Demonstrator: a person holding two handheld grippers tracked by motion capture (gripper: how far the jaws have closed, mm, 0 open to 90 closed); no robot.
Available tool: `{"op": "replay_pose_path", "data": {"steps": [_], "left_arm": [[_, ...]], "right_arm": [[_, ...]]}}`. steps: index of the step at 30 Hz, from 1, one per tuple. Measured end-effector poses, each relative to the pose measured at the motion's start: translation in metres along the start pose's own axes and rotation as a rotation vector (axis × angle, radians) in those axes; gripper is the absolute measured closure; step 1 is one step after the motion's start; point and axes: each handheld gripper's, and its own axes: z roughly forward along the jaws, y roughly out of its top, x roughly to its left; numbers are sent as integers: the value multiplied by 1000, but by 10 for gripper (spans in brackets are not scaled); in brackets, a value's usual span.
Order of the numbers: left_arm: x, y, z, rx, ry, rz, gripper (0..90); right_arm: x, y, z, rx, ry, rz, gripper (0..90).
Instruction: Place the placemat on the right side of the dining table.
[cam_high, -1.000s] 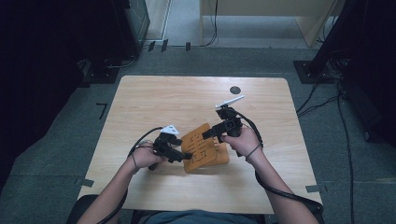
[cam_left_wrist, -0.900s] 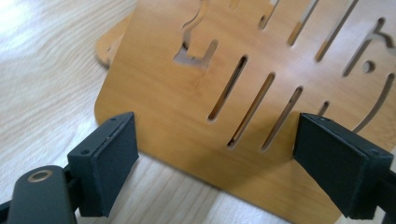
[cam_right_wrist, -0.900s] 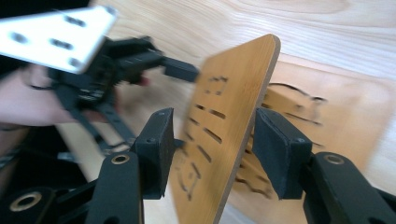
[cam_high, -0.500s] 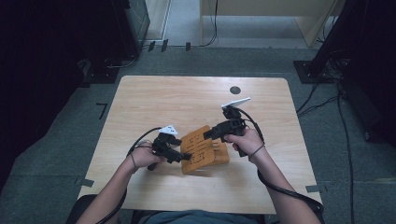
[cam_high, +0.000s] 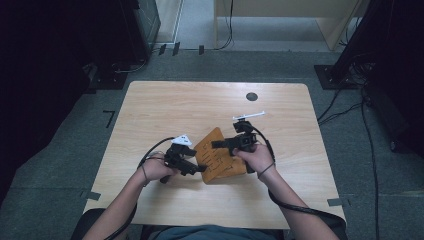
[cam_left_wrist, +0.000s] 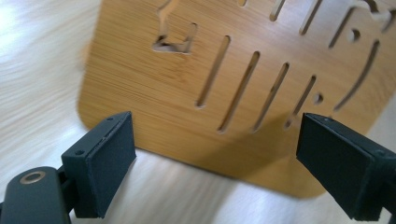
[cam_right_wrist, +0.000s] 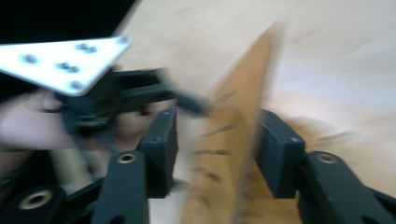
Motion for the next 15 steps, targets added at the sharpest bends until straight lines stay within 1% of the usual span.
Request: {"op": "replay_pose_path", "data": {"steps": [1,2,3,4,5,6,7,8,9,11,12,14,15], "left_arm": [[-4,1,3,10,-1,21,107],[-5,1,3,16,-8,32,105],[-5,1,3,18,-14,30,105],[-4,1,2,19,-12,35,98],[-3,0,1,14,-12,35,123],[-2,0,0,13,-8,33,130],[-2,0,0,13,-8,33,130],[-1,0,0,13,-4,32,130],[-1,0,0,12,-2,34,130],[-1,0,0,12,4,42,129],[-1,0,0,13,7,46,130],[-1,0,0,12,8,45,130],[-1,0,0,13,9,45,129]], "right_arm": [[2,-6,13,56,-11,-25,484],[8,-13,32,152,-54,-70,501],[8,-13,32,152,-54,-70,501],[10,-13,34,157,-54,-58,514],[11,-11,34,156,-45,-37,488],[11,-6,33,163,-38,-10,472],[9,-5,32,159,-28,-1,463],[9,-5,32,159,-28,-1,463],[8,-4,31,167,-28,18,469],[4,-3,31,181,-24,36,472],[4,-3,31,190,-27,43,450],[2,-1,30,204,6,33,376],[1,-1,29,201,27,20,383]]}}
